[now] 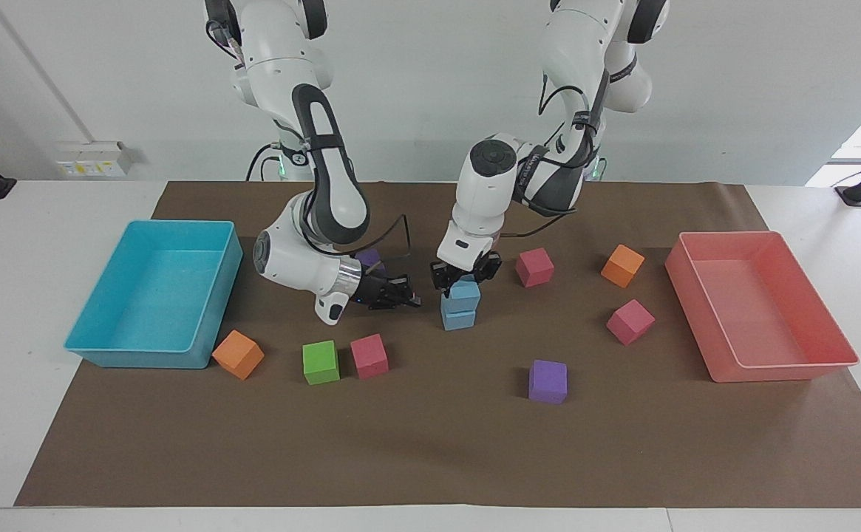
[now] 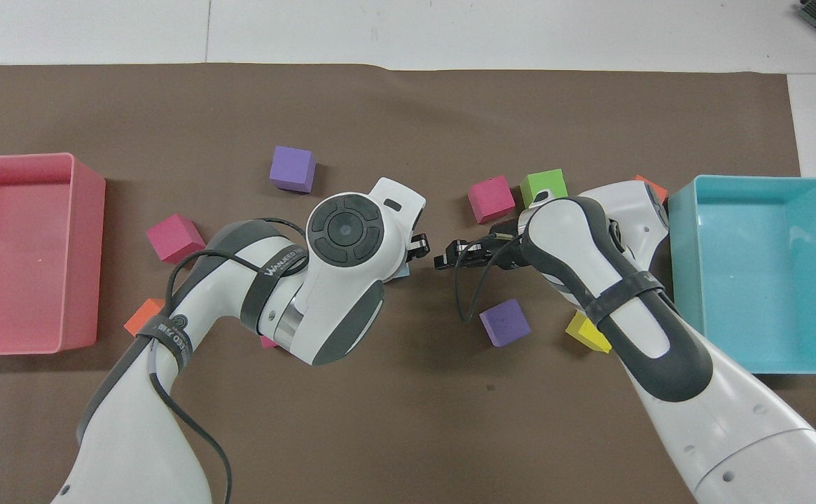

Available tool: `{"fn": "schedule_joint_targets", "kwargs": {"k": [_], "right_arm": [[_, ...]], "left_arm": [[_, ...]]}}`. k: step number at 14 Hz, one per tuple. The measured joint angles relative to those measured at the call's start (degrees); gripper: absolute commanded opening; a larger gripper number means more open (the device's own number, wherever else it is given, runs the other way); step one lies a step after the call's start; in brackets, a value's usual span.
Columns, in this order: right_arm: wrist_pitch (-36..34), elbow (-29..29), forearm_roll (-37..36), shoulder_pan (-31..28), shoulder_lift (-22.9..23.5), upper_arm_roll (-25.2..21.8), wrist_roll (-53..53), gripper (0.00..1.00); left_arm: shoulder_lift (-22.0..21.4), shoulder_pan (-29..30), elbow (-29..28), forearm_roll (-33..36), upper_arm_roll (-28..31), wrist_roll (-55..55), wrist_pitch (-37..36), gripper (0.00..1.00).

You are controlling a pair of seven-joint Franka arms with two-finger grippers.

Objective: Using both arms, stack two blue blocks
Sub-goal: 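Lower the held blue cube onto the center blue cube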

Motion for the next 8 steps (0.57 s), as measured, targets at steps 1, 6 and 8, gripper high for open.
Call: {"fn": "schedule_joint_targets", "kwargs": {"k": [1,6,8], "right_arm": [[0.0,0.0,0.0,0.0,0.0,0.0,0.0,0.00],[0.0,0.0,0.0,0.0,0.0,0.0,0.0,0.00],[0.0,0.0,0.0,0.0,0.0,0.0,0.0,0.00]], "left_arm": [[0.0,0.0,0.0,0.0,0.0,0.0,0.1,0.38],[0.0,0.0,0.0,0.0,0.0,0.0,0.5,0.68],[0.0,0.0,-0.1,0.0,0.0,0.0,0.7,0.68]]}}
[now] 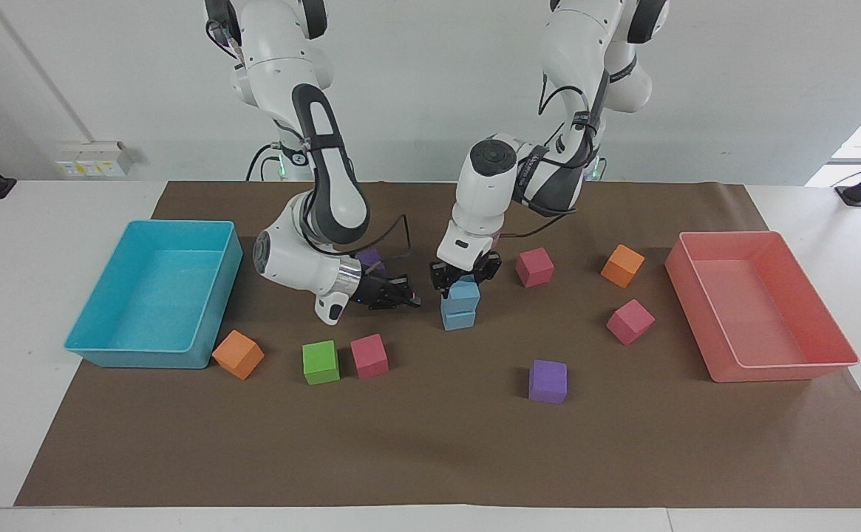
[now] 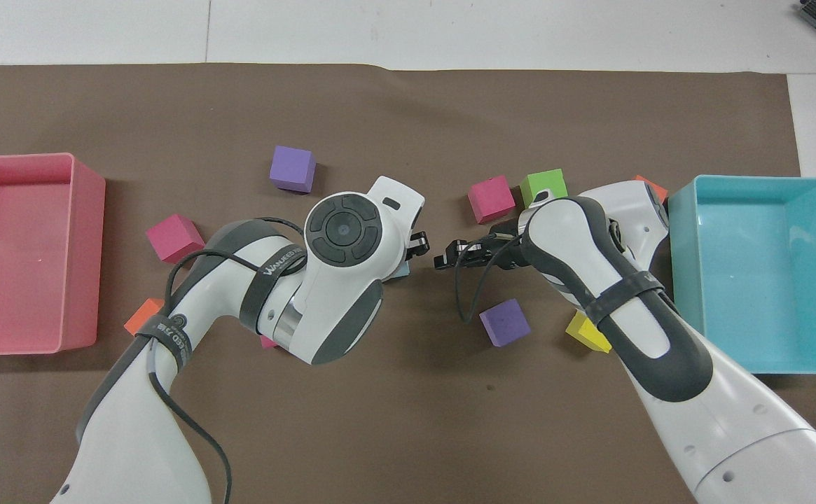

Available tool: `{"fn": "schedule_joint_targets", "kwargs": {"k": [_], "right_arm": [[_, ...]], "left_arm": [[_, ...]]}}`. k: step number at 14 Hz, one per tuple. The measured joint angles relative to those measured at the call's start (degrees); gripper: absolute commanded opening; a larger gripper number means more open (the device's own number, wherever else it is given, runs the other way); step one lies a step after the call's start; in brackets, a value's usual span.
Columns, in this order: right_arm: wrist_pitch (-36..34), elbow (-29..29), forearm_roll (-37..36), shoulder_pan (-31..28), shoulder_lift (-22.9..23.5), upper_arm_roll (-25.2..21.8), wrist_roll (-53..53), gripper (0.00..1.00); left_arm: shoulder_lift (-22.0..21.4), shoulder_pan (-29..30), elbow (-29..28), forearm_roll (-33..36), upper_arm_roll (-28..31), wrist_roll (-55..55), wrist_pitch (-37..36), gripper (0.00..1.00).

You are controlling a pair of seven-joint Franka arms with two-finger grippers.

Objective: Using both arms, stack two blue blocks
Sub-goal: 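Lower the held blue cube onto the center blue cube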

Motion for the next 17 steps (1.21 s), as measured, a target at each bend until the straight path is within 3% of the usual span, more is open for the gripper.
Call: {"fn": "schedule_joint_targets", "kwargs": {"k": [17], "right_arm": [[0.0,0.0,0.0,0.0,0.0,0.0,0.0,0.00]], "left_arm": [[0.0,0.0,0.0,0.0,0.2,0.0,0.6,0.65]]}}
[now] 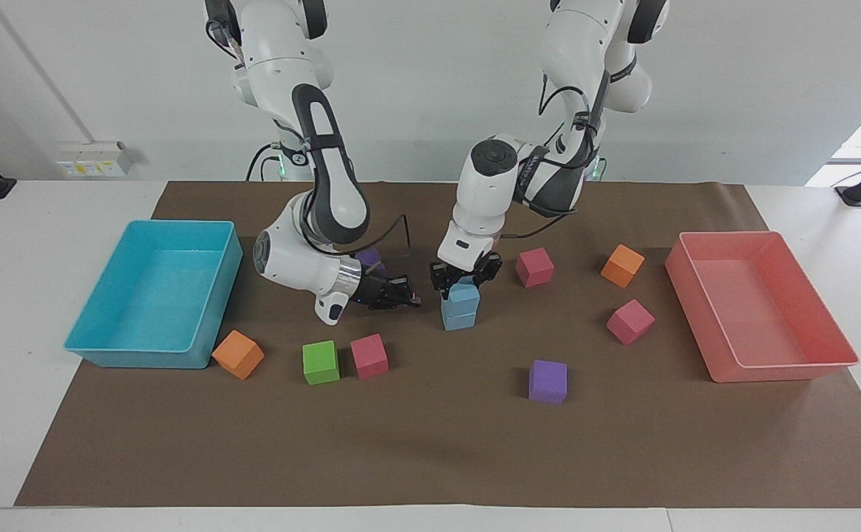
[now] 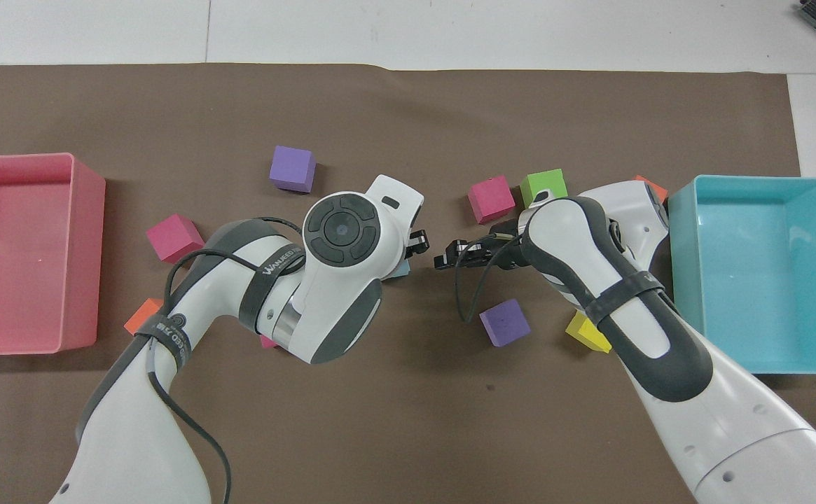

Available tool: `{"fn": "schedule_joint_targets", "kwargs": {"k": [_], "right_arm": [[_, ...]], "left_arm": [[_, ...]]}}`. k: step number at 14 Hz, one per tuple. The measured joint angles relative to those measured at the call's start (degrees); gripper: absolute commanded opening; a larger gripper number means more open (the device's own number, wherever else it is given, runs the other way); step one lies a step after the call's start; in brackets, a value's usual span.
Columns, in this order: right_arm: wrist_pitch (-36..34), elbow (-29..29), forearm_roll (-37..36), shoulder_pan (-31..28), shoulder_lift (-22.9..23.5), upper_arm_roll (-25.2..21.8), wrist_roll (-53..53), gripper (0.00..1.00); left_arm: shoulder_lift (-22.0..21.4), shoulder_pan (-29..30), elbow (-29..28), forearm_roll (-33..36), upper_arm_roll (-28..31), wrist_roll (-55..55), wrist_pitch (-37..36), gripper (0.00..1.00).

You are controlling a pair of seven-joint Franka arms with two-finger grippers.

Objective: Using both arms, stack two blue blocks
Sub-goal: 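Lower the held blue cube onto the center blue cube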

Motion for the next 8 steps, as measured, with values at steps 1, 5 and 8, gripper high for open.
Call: {"fn": "schedule_joint_targets", "kwargs": {"k": [1,5,8], "right_arm": [[0.0,0.0,0.0,0.0,0.0,0.0,0.0,0.00],[0.0,0.0,0.0,0.0,0.0,0.0,0.0,0.00],[0.0,0.0,0.0,0.0,0.0,0.0,0.0,0.00]], "left_arm": [[0.0,0.0,0.0,0.0,0.0,0.0,0.1,0.66],[0.0,0.0,0.0,0.0,0.0,0.0,0.2,0.90],[0.0,0.0,0.0,0.0,0.0,0.0,0.2,1.00]]}}
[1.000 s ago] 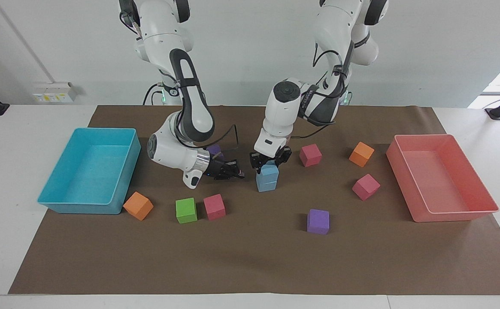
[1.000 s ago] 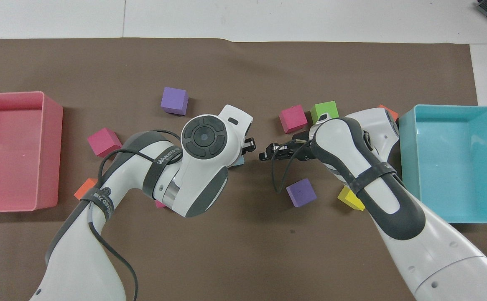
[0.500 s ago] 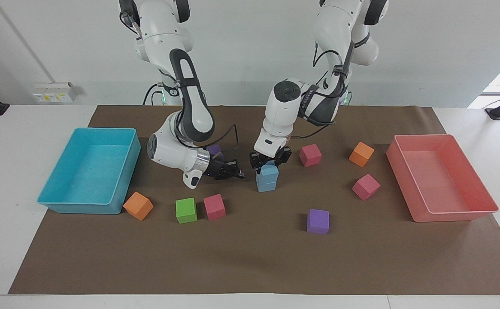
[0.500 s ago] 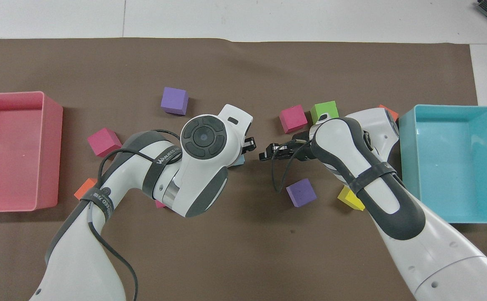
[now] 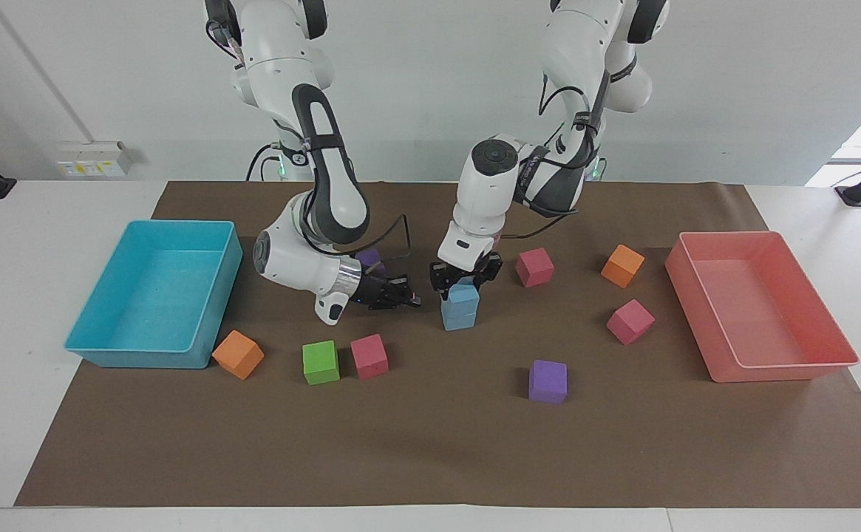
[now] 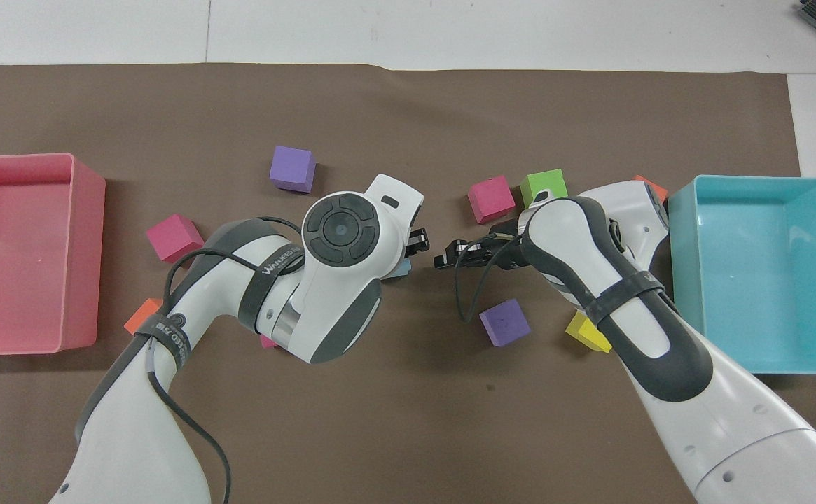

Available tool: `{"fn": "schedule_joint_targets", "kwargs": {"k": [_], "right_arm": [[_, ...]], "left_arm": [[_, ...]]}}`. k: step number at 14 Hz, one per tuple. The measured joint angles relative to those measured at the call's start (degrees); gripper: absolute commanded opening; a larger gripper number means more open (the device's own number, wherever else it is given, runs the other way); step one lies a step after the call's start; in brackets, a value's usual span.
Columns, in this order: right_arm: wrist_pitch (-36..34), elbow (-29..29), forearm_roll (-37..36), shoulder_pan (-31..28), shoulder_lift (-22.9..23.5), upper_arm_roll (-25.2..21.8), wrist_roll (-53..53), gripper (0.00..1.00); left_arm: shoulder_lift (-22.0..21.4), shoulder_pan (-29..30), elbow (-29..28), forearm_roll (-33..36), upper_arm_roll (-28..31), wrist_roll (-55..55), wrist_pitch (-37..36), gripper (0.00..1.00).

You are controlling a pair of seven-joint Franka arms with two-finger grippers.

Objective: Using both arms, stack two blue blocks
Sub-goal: 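Lower the held blue cube onto the center blue cube, then open the left gripper and lift it off the stacked cubes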

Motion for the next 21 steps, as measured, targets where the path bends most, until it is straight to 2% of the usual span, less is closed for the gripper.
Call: {"fn": "schedule_joint_targets", "kwargs": {"k": [7,10,13,15,17,18,19,20,21], "right_arm": [[0.1,0.0,0.0,0.0,0.0,-0.1,0.0,0.00],[0.2,0.4,0.0,-0.1,-0.3,-0.3,0.0,0.00],[0.3,0.7,-0.6,-0.1,-1.6,-0.7,0.3,0.00],[0.4,1.3,-6.0,-0.1,-2.8,-1.7,2.7,0.00],[0.4,3.1,-15.5,-0.3,-4.2,-2.5,7.7,0.00],[0.4,4.3,-21.0,-0.6,-5.2,-2.5,10.6,0.12],[0.2,5.2,-25.3,-0.9,-6.2,-2.5,12.6,0.53],[-0.3,5.6,-28.5,-1.2,-7.1,-2.5,13.7,1.00],[-1.2,5.8,-31.4,-1.7,-8.0,-2.5,14.3,1.00]], "left_arm": [[-0.5,0.0,0.3,0.0,0.0,0.0,0.0,1.00],[-2.9,0.5,0.5,0.1,0.8,1.9,-0.7,1.00],[-6.6,3.8,0.4,0.1,1.1,9.8,-6.2,1.00],[-9.4,7.8,-0.1,0.2,1.3,17.0,-9.9,1.00],[-12.5,11.9,-1.7,0.2,1.4,23.5,-11.4,1.00],[-14.3,13.9,-2.9,0.2,1.4,26.6,-12.0,1.00],[-16.0,15.6,-3.8,0.2,1.5,29.3,-13.0,1.00],[-17.6,17.2,-4.4,0.2,1.6,32.0,-14.4,1.00],[-19.3,19.1,-4.7,0.2,1.6,35.3,-16.2,1.00]]}}
